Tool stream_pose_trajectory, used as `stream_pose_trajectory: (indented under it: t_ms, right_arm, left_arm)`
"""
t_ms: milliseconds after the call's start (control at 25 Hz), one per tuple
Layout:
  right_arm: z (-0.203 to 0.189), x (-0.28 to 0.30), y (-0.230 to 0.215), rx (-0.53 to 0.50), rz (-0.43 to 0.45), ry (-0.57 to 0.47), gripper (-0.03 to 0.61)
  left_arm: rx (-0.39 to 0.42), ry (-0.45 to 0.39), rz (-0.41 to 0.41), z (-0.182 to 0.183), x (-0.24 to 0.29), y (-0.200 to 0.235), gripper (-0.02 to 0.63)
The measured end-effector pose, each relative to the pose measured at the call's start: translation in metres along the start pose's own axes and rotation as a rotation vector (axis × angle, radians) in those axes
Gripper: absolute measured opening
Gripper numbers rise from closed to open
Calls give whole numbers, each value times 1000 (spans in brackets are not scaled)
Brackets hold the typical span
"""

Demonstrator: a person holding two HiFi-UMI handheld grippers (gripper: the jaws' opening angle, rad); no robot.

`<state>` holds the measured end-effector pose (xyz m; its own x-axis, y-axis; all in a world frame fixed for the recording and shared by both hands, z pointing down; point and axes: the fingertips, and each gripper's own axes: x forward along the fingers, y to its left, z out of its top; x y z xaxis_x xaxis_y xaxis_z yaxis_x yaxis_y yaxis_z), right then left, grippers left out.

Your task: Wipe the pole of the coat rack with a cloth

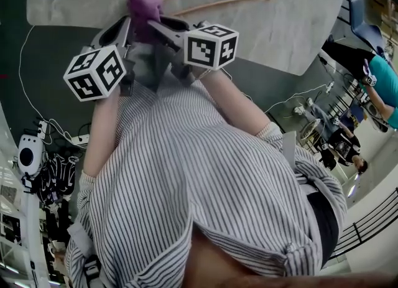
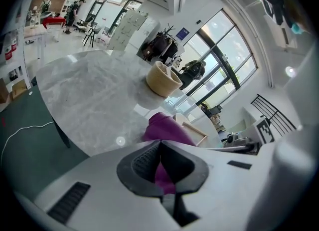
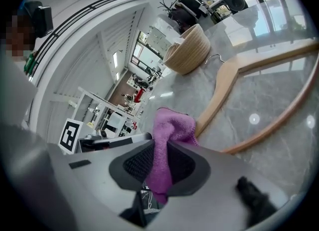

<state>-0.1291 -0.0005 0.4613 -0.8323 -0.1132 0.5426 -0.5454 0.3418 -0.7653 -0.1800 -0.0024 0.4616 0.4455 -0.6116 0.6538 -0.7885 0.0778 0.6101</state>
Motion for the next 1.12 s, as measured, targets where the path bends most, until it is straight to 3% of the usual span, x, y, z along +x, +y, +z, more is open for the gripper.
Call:
stream_pose_trajectory:
  t_ms: [560,1120]
  right_arm:
    - [47,-32,-42,56,39,-1,75]
    - [71,-40,-59,73,50,-18,75]
  left_arm:
    - [-21,20,5,13,46,-45,14]
    - [-39,31,-2,21,70,-61,14]
